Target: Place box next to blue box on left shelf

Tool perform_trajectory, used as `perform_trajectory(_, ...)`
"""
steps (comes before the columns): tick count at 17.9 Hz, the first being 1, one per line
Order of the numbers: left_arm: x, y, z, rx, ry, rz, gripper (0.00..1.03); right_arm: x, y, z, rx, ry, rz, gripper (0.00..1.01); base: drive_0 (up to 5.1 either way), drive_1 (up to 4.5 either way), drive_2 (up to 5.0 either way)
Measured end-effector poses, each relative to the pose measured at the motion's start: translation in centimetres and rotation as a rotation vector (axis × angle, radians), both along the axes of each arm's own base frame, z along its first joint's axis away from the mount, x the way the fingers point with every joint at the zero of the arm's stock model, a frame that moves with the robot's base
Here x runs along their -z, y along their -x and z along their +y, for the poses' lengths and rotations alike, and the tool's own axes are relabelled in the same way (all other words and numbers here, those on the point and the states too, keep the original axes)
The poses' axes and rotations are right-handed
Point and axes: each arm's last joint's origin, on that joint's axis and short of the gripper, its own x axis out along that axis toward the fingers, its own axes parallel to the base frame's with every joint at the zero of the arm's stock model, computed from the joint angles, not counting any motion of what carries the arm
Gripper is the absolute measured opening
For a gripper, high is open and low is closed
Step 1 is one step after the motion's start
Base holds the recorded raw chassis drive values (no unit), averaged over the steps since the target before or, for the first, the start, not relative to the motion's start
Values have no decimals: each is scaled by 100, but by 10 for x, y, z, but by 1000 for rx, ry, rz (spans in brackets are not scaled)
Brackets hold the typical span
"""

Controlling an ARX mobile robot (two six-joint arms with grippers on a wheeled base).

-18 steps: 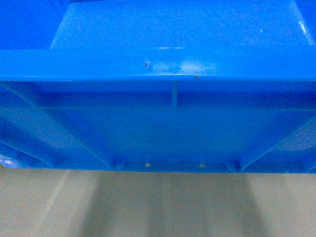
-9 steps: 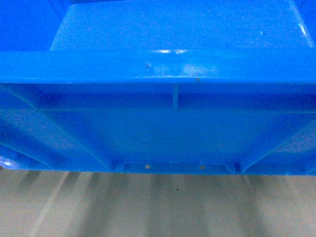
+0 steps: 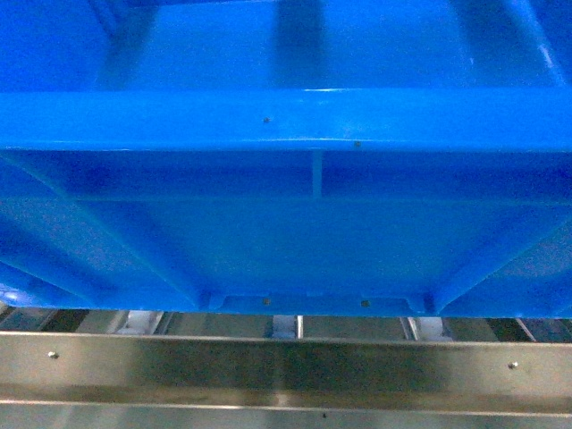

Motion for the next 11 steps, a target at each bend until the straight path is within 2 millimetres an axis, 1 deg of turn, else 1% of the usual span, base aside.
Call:
perform_trajectory(5, 0, 0, 0, 0, 0, 0, 13, 0, 0, 0, 0, -1, -1, 8, 17, 445, -412)
perform_trajectory(11, 1, -1, 0, 1, 0, 4, 13, 0, 0, 0, 0, 0, -2, 8, 0, 0, 0)
